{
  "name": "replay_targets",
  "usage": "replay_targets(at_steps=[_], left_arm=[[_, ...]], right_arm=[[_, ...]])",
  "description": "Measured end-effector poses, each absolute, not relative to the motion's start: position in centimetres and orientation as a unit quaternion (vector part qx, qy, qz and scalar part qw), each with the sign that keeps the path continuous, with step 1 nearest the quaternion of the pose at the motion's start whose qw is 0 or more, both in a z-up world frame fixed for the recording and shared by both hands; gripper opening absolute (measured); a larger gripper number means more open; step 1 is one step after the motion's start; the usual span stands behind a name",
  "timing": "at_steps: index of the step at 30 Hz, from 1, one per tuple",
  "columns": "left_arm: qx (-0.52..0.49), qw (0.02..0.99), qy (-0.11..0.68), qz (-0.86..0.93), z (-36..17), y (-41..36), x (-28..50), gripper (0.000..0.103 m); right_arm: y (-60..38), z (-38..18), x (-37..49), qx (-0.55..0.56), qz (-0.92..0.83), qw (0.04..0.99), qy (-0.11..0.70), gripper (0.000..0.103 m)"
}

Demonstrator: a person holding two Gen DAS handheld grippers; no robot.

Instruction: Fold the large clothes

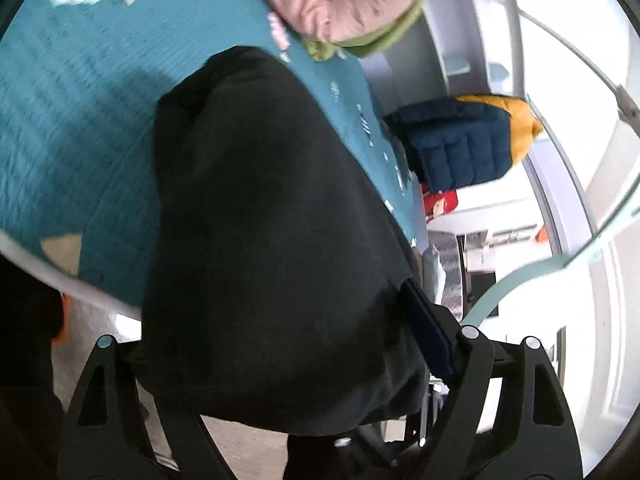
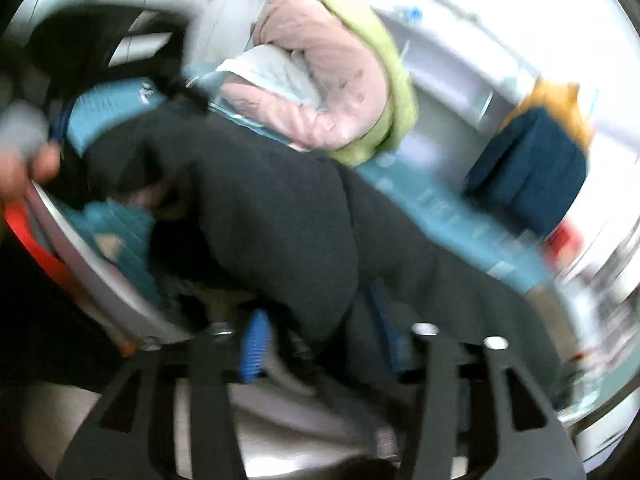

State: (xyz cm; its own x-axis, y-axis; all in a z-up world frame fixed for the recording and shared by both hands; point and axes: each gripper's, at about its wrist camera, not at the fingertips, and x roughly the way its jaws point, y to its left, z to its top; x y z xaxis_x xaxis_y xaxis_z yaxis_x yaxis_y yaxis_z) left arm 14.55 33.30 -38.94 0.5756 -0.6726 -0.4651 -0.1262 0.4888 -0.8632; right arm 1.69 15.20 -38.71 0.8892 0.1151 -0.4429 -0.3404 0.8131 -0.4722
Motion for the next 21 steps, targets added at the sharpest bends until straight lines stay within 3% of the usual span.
replay_targets(at_steps=[5, 9, 13, 21], left_arm=[[-0.462, 0.745, 0.446, -0.18, -40.1, 33.8, 14.9, 0.079], [-0.462, 0.741, 0.449, -0.189, -40.4, 34.5, 14.8, 0.079], [-0.45, 0.749, 0.446, -0.193, -40.0, 35.5, 14.5, 0.079], [-0.442, 0.733, 0.482, -0.187, -41.3, 35.9, 15.8, 0.079]], right_arm=[[17.3, -40.9, 0.5, -0.366, 0.11, 0.913, 0.142, 0.058], [18.3, -42.3, 0.7, -0.423, 0.086, 0.897, 0.092, 0.072], [19.2, -43.6, -0.4, -0.498, 0.054, 0.865, 0.024, 0.076], [19.7, -47.5, -1.8, -0.564, 0.134, 0.815, 0.019, 0.08]])
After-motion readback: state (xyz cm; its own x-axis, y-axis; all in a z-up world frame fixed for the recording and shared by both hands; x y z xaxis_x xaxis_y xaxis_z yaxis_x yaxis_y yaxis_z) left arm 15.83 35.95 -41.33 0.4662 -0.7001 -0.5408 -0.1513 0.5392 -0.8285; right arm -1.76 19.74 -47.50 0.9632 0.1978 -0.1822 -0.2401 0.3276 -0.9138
